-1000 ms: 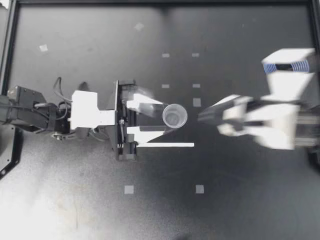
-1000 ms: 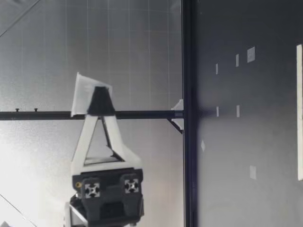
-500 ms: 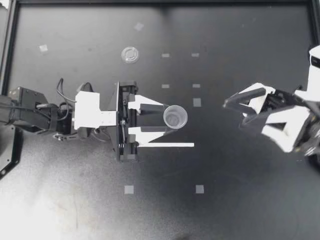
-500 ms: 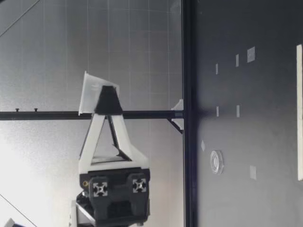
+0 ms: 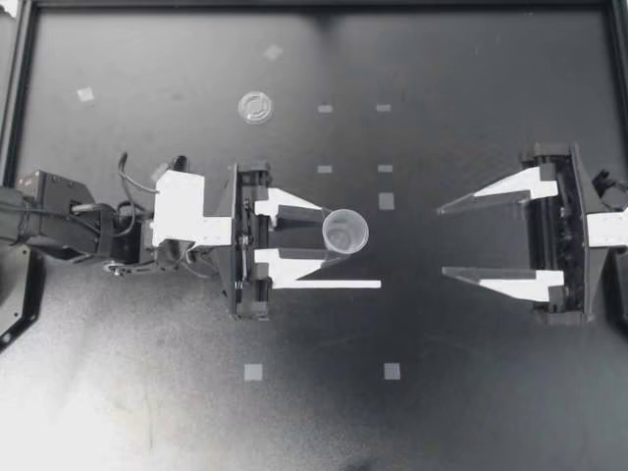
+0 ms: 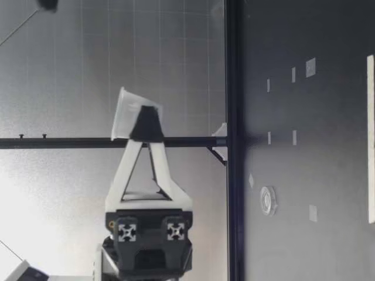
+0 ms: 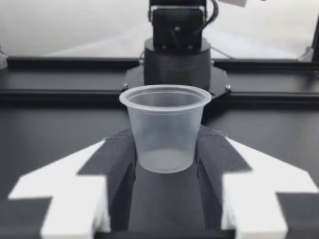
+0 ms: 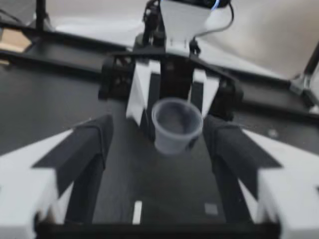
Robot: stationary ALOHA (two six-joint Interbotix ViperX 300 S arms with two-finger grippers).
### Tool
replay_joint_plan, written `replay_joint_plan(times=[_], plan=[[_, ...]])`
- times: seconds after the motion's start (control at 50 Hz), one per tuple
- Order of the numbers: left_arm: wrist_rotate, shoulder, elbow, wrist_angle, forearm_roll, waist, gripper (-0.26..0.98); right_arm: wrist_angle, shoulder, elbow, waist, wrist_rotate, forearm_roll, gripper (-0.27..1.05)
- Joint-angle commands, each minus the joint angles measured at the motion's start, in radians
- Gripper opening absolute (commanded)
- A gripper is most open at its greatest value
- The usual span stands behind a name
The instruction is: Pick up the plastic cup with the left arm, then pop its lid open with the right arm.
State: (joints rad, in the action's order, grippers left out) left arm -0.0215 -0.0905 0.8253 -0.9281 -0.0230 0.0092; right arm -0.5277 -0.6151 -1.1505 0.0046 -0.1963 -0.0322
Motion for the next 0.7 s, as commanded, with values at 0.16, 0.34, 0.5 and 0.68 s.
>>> replay_joint_plan(times=[0.16,0.34,0.5,0.68], plan=[[-0.012,0.021,-0.032,0.003,0.002,0.003,0.28,-0.044,-0.098,-0.043,-0.005,0.055,0.008,0.7],[-0.017,0.02,-0.044,0.021,0.002,0.002,0.28,-0.043,-0.107,-0.048,-0.005,0.061,0.008,0.7],[-0.018,0.02,-0.051,0.046,0.002,0.002,0.28,-0.043,-0.095,-0.046,-0.005,0.061,0.009,0.7],[-0.018,0.018,-0.052,0.048,0.002,0.002,0.28,-0.043,-0.095,-0.049,-0.005,0.061,0.009,0.7]])
